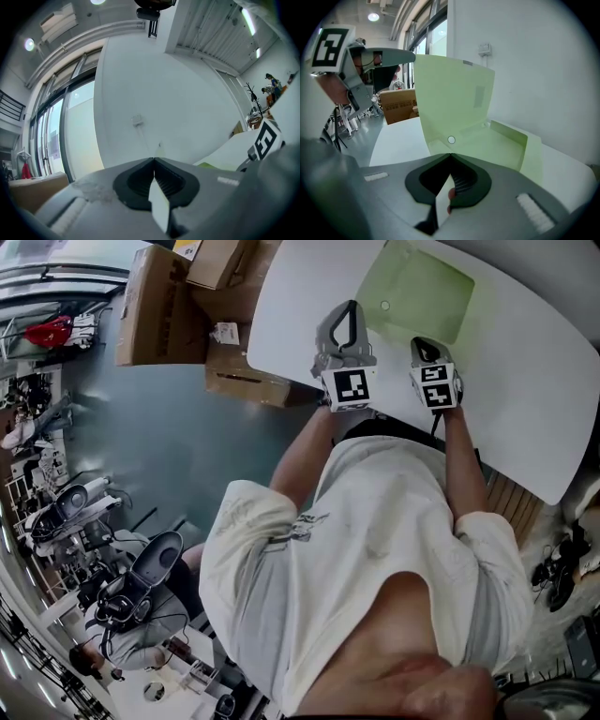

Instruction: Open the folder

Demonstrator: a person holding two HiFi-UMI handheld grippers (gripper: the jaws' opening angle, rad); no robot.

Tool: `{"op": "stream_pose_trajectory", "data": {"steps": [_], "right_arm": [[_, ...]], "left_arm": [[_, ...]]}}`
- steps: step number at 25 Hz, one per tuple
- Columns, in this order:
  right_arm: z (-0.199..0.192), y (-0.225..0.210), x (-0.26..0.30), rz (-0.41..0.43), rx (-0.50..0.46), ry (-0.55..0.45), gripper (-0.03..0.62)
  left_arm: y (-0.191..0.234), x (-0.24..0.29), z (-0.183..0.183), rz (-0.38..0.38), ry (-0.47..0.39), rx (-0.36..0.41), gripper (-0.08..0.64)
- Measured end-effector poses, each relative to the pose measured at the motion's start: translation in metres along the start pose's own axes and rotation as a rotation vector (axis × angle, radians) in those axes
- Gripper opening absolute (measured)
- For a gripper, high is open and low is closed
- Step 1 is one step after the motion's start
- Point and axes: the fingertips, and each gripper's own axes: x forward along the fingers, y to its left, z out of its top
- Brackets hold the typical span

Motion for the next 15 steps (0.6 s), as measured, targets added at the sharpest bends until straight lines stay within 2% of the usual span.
{"op": "stream_pose_trajectory", "data": {"steps": [6, 15], "right_arm": [[0.002, 0.006, 0.012, -0.006, -0.023, 0.010, 0.002], [-0.001, 0.004, 0.021, -0.039, -0.024, 0.059, 0.002]], "left_arm": [[0.019, 0.001, -0.014, 0.028, 0.022, -0.048, 0.005], [0.045, 0.006, -0.033, 0.083, 0.058, -0.054, 0.005]]}}
